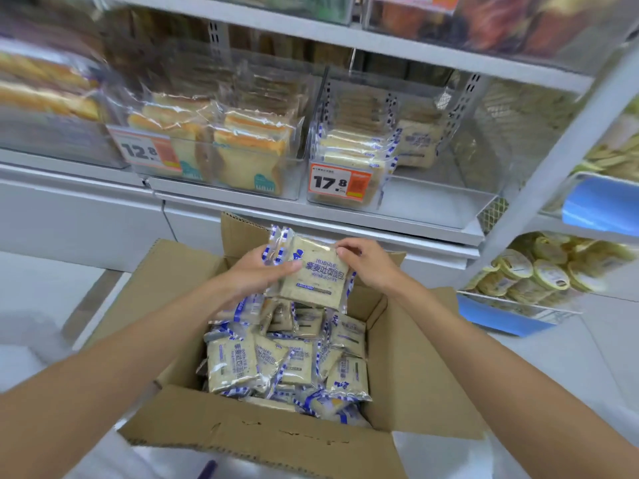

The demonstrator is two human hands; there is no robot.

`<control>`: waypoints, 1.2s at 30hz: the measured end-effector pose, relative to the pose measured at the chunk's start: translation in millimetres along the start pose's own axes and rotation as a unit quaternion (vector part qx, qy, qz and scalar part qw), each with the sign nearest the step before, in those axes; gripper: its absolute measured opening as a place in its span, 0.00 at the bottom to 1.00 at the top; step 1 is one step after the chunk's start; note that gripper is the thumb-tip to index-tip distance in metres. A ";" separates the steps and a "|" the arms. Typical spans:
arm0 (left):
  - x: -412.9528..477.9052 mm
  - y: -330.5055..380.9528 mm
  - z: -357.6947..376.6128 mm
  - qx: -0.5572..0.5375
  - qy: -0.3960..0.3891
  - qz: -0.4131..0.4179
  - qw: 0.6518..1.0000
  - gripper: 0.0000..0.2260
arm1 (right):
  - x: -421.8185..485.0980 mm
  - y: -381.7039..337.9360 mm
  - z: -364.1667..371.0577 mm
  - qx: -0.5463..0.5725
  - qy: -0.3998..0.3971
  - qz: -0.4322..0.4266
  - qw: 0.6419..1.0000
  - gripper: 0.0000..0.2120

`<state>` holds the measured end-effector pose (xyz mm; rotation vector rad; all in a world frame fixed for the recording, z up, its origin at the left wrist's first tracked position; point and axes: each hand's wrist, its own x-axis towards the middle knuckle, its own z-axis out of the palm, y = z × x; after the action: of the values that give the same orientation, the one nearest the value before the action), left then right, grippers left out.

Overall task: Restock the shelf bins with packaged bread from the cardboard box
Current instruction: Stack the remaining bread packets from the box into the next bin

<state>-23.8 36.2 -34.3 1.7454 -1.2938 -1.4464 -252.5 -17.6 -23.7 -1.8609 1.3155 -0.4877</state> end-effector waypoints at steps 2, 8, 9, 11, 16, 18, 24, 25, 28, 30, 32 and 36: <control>-6.1 18.2 1.1 0.007 0.011 0.027 1.000 0.46 | -1.9 -16.2 -11.4 -0.001 0.000 0.005 1.000 0.13; -16.2 87.4 5.8 0.021 -0.012 0.140 0.990 0.27 | -11.9 -59.6 -57.2 -0.176 0.004 -0.082 0.981 0.35; -15.8 101.6 6.6 0.039 -0.011 0.162 0.986 0.26 | -13.7 -65.5 -68.3 -0.170 0.027 -0.090 0.981 0.32; -11.7 131.1 6.7 0.085 0.003 0.198 0.976 0.35 | -14.7 -75.5 -94.9 -0.212 0.101 -0.116 0.965 0.30; 28.1 185.2 -0.6 0.196 0.064 0.296 0.933 0.40 | -8.0 -75.5 -175.9 -0.325 0.262 -0.158 0.895 0.26; 52.2 197.5 -1.7 0.244 0.097 0.312 0.913 0.33 | 0.5 -60.2 -202.8 -0.369 0.289 -0.131 0.874 0.26; 130.8 219.7 8.3 0.442 0.093 0.308 0.837 0.29 | 60.1 -0.8 -234.9 -0.452 0.256 0.009 0.855 0.27; 140.8 218.3 7.9 0.478 0.084 0.276 0.829 0.31 | 74.8 8.0 -235.5 -0.461 0.237 0.027 0.855 0.28; 157.2 206.6 9.3 0.564 0.081 0.221 0.791 0.33 | 118.2 34.6 -227.4 -0.425 0.160 0.058 0.889 0.36; 155.9 200.4 12.7 0.587 0.105 0.239 0.766 0.32 | 137.3 48.7 -217.9 -0.430 0.107 0.073 0.893 0.45; 153.1 197.5 14.2 0.596 0.115 0.252 0.754 0.31 | 150.6 54.9 -213.9 -0.451 0.123 0.064 0.882 0.44; 153.8 196.2 13.8 0.607 0.125 0.256 0.742 0.33 | 169.0 48.3 -207.9 -0.438 0.175 0.000 0.882 0.37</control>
<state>-107.3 -178.9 61.1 1.8296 -2.5506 0.1305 -360.1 -258.0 45.1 -2.5748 2.0015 -0.2330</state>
